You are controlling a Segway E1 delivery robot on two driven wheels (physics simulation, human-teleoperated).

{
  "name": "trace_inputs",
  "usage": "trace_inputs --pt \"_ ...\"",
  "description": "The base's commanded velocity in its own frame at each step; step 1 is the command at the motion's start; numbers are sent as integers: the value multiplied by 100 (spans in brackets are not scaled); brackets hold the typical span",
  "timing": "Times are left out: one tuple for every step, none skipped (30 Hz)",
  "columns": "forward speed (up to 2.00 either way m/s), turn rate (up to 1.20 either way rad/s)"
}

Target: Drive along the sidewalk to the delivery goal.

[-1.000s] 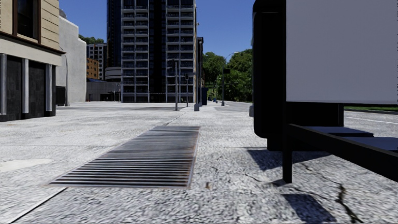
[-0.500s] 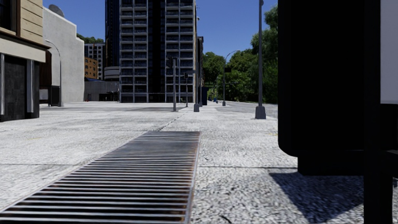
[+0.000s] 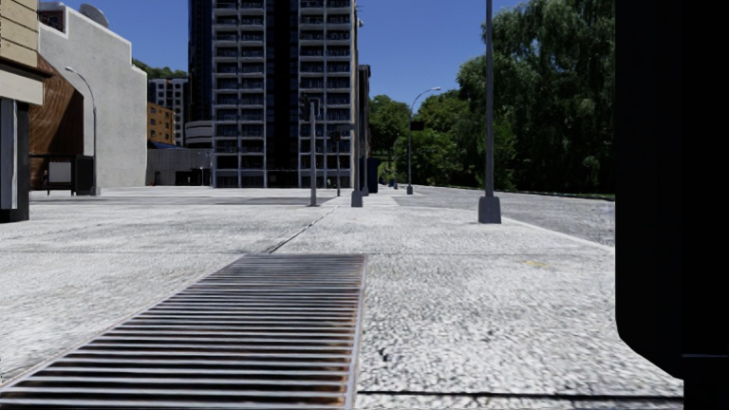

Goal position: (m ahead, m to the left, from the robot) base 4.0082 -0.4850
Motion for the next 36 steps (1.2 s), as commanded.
trace_inputs --pt "194 -19" --pt "194 -19" --pt "194 -19" --pt "194 -19" --pt "194 -20" --pt "194 -20" --pt "194 -22" --pt "194 -25" --pt "194 -25" --pt "194 -25" --pt "194 -25" --pt "194 -25" --pt "194 -25" --pt "194 -25" --pt "194 -25" --pt "194 -25" --pt "194 -25" --pt "194 -25" --pt "194 -25" --pt "194 -25" --pt "194 -25" --pt "194 -25" --pt "194 -25" --pt "194 -25" --pt "194 -25" --pt "194 -25" --pt "194 -25" --pt "194 -25" --pt "200 -25" --pt "200 -22" --pt "200 -20" --pt "200 -20" --pt "200 -18" --pt "200 -18" --pt "200 -18" --pt "200 -18"
